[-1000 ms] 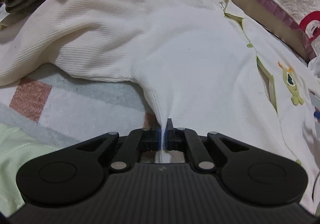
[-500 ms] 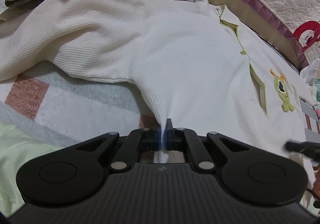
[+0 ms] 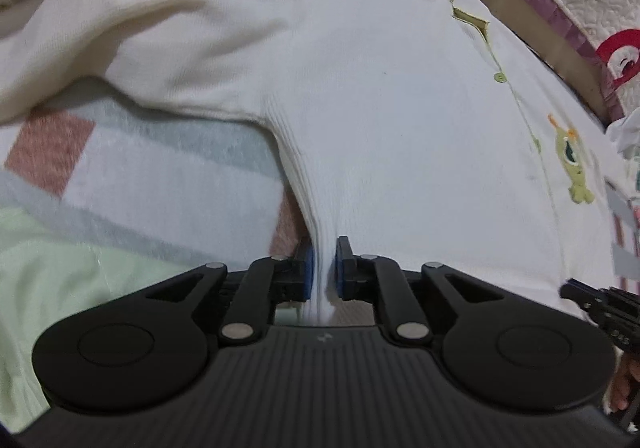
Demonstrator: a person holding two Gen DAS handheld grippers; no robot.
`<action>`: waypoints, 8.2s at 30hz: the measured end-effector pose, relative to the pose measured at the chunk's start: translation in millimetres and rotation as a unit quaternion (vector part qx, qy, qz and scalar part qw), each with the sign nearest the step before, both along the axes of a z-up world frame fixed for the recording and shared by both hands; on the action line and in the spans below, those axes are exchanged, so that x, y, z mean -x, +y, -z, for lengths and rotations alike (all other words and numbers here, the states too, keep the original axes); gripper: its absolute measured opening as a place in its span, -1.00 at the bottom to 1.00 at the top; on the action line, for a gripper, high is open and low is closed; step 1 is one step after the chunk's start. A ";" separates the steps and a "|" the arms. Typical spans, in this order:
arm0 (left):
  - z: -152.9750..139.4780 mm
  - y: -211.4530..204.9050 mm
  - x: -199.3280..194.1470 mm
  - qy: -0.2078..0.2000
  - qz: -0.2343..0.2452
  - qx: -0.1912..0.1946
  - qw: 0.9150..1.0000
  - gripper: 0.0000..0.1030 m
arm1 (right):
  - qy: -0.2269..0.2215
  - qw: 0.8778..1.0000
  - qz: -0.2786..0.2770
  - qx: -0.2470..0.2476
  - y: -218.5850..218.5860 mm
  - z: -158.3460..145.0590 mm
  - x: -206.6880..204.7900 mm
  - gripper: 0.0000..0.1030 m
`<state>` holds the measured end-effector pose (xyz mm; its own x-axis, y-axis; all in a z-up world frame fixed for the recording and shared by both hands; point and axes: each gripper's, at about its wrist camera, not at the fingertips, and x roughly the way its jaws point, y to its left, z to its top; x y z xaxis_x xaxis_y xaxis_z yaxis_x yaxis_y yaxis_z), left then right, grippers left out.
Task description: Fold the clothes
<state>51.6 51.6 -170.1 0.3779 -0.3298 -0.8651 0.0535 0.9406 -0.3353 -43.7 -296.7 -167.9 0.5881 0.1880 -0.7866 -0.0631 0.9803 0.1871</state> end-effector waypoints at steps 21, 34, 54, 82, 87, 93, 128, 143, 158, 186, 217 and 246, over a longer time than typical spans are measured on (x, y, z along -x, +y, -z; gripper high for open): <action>-55.2 170.9 -15.0 -0.108 -0.302 -0.001 0.947 -0.25 | -0.060 0.989 -0.135 0.010 71.0 -60.3 -3.3 -0.16; 0.4 273.3 -37.6 -0.069 -0.455 -0.006 0.888 0.09 | -0.023 0.992 -0.120 -0.014 121.3 -93.6 -51.9 -0.08; -20.3 228.7 -34.0 -0.129 -0.354 -0.139 0.916 -0.96 | 0.001 0.985 -0.162 -0.058 126.3 -84.9 -34.7 0.00; -71.5 9.2 29.6 -0.256 -0.073 0.023 0.964 -0.96 | 0.046 0.996 -0.042 -0.060 81.7 -65.7 -34.3 0.00; -69.8 -15.8 32.6 -0.276 -0.039 -0.005 0.960 -0.96 | 0.024 0.998 -0.065 -0.014 90.5 -71.2 -28.2 0.00; -68.7 -18.1 33.0 -0.267 -0.021 0.004 0.963 -0.96 | -0.025 0.997 -0.069 -0.014 87.8 -81.0 -28.1 0.00; -34.9 8.9 -65.8 -0.159 0.070 -0.018 0.985 -0.48 | -0.010 0.962 -0.268 0.058 129.4 -57.1 -95.9 0.08; -6.9 25.1 -84.1 -0.155 0.035 0.016 0.987 -0.43 | 0.027 0.975 -0.214 0.055 131.8 -11.2 -129.4 -0.26; -38.0 24.1 -67.9 -0.241 0.055 0.102 0.964 0.04 | -0.191 0.975 -0.047 0.101 24.0 -194.4 -190.0 -0.80; -45.8 3.0 -88.8 -0.165 0.004 -0.061 0.984 0.09 | 0.025 0.980 0.199 0.000 -123.9 -20.9 -185.0 -0.23; -18.0 -31.3 -189.3 -0.228 0.025 -0.172 0.958 -0.94 | -0.100 0.984 0.101 0.103 -114.9 -25.1 -234.8 -0.77; -67.7 -224.4 -75.5 -0.219 0.216 -0.072 0.949 -0.10 | -0.038 0.925 0.378 0.020 -381.3 -39.3 16.6 0.08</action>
<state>127.1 -172.9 -102.4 0.5679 -0.4268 -0.7038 0.5494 0.8333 -0.0620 -60.3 -678.1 -128.6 0.5937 -0.3280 -0.7348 0.6311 0.7563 0.1723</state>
